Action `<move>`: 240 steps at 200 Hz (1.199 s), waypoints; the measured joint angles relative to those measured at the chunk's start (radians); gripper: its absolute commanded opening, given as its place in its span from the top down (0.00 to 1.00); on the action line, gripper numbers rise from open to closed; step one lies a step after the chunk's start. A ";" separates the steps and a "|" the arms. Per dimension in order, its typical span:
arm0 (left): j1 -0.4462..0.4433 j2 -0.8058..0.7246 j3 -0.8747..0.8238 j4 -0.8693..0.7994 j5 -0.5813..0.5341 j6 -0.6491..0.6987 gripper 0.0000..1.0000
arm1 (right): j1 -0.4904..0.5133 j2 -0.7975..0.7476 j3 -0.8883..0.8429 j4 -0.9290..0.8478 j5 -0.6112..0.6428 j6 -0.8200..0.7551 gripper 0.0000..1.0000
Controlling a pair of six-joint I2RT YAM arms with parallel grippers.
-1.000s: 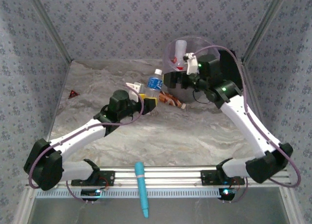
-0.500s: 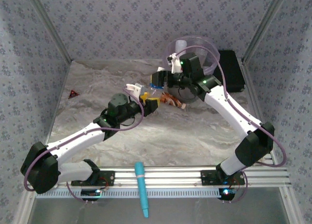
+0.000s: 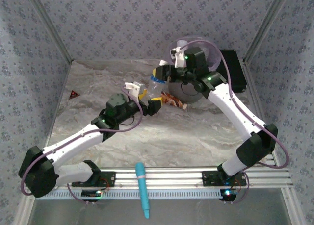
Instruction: Put the plastic bottles in the bin
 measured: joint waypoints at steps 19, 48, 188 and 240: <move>0.000 -0.039 0.000 -0.029 -0.007 -0.002 0.00 | -0.047 0.000 0.048 -0.009 0.019 -0.024 0.57; 0.000 -0.085 -0.001 -0.075 -0.054 -0.031 0.00 | -0.113 0.001 0.162 -0.069 0.140 -0.109 0.57; 0.056 -0.322 -0.227 -0.267 -0.212 -0.248 0.02 | -0.204 0.378 0.543 -0.294 0.566 -0.388 0.57; 0.080 -0.360 -0.245 -0.299 -0.222 -0.254 0.03 | -0.215 0.479 0.640 -0.344 0.571 -0.402 0.28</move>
